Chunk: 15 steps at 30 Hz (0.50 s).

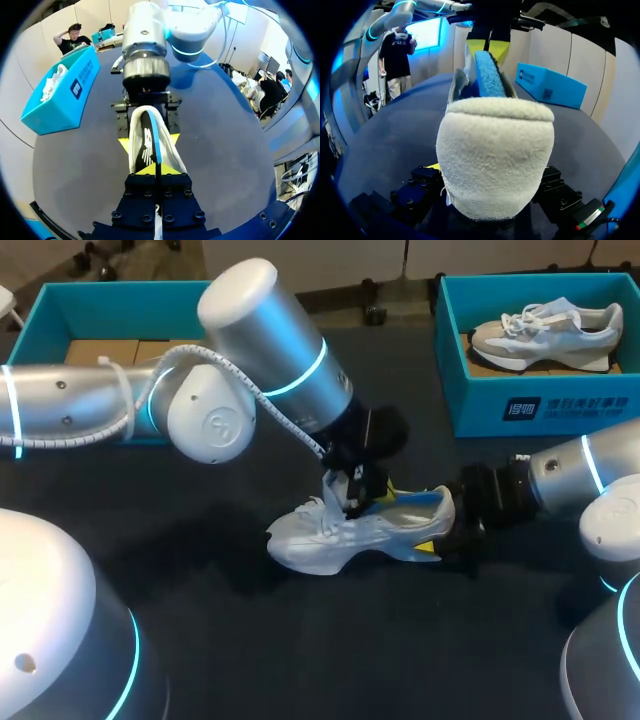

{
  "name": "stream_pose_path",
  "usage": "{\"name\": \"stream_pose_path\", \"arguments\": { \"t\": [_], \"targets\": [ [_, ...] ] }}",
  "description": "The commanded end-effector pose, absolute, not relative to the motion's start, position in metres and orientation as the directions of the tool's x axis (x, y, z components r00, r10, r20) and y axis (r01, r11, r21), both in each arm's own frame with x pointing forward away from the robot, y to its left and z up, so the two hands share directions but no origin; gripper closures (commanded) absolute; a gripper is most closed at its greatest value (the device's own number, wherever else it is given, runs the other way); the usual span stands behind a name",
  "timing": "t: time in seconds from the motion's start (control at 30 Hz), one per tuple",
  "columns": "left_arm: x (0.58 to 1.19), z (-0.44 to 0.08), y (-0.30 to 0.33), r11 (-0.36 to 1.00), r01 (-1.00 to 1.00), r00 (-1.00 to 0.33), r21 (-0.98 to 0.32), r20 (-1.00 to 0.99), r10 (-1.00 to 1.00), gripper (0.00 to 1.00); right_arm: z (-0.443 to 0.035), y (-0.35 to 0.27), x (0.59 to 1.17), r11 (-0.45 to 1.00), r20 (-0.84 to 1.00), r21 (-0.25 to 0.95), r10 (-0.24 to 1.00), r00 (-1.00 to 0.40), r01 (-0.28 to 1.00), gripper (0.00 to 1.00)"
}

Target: Take the shoe out of the shoebox, open the shoe tongue, remove and reinsert the insole, then place the shoe into the shoebox

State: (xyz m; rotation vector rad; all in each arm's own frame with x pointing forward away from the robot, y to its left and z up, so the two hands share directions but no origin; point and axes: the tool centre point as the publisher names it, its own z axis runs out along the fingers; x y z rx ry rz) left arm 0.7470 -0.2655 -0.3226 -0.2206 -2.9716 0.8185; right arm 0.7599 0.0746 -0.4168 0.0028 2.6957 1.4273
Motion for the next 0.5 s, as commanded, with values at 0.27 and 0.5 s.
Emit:
{"name": "stream_pose_path", "arguments": {
  "t": [0.27, 0.5],
  "targets": [
    [0.741, -0.304, -0.269, 0.832, 0.147, -0.986, -0.535, -0.017, 0.163, 1.0, -0.417, 0.075, 0.759, 0.565, -0.081, 0.824, 0.045, -0.996, -0.041, 1.0],
    [0.738, -0.294, -0.264, 0.822, 0.146, -0.988, -0.551, -0.038, 0.15, 1.0, -0.417, 0.075, 0.759, 0.565, -0.081, 0.824, 0.045, -0.996, -0.041, 1.0]
  ]
}}
